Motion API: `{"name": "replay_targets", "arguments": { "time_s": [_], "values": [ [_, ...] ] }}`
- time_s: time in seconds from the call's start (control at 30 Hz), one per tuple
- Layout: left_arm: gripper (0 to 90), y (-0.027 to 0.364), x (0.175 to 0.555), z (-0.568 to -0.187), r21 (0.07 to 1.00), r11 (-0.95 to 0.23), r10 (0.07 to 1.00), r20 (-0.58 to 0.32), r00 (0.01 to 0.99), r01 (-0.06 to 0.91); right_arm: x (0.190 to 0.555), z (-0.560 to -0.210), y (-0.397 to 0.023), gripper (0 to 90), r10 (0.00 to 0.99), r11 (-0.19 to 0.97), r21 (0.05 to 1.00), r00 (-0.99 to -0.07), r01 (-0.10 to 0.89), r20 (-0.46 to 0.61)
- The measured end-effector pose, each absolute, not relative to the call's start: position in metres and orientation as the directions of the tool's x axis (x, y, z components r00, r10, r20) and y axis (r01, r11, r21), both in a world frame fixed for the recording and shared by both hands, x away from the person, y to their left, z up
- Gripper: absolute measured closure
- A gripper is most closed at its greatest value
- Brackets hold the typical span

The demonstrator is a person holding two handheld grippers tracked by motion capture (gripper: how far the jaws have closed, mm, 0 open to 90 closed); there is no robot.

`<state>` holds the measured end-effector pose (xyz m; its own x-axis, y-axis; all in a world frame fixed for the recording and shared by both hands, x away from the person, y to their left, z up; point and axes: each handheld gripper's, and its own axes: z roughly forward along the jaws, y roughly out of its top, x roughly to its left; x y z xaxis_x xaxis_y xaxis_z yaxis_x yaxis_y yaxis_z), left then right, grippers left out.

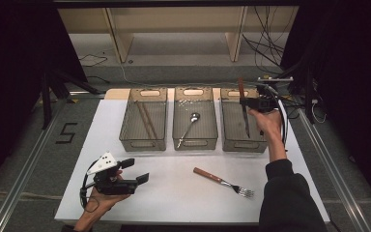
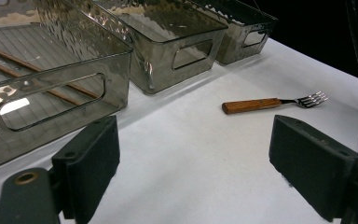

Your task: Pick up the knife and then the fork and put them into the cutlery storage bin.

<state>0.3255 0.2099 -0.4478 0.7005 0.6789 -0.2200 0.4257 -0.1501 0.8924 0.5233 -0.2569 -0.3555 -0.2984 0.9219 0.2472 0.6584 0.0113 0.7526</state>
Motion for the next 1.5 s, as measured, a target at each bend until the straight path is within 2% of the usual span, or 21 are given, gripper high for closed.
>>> {"name": "replay_targets", "arguments": {
  "time_s": [0.7, 1.07, 1.23, 1.27, 1.5],
  "values": [
    [15.8, 0.209, 0.325, -0.448, 0.893, -0.15, 0.677, -0.219, 0.703, 0.423, 0.528, -0.372, -0.268, 77.6, 0.949, 0.005, 0.75, -0.24, 0.662, 0.206],
    [15.7, 0.21, 0.325, -0.448, 0.894, -0.15, 0.677, -0.219, 0.703, 0.423, 0.53, -0.389, -0.267, 77.2, 0.956, -0.007, 0.715, -0.206, 0.699, 0.21],
    [15.7, 0.21, 0.325, -0.448, 0.893, -0.15, 0.677, -0.219, 0.702, 0.424, 0.531, -0.394, -0.268, 74.1, 0.961, -0.025, 0.692, -0.174, 0.722, 0.216],
    [15.7, 0.21, 0.325, -0.448, 0.893, -0.148, 0.678, -0.221, 0.701, 0.425, 0.531, -0.394, -0.267, 69.2, 0.961, -0.022, 0.689, -0.175, 0.725, 0.215],
    [15.7, 0.21, 0.325, -0.448, 0.893, -0.149, 0.678, -0.221, 0.701, 0.425, 0.525, -0.385, -0.264, 60.4, 0.957, 0.007, 0.704, -0.208, 0.711, 0.2]
  ]
}}
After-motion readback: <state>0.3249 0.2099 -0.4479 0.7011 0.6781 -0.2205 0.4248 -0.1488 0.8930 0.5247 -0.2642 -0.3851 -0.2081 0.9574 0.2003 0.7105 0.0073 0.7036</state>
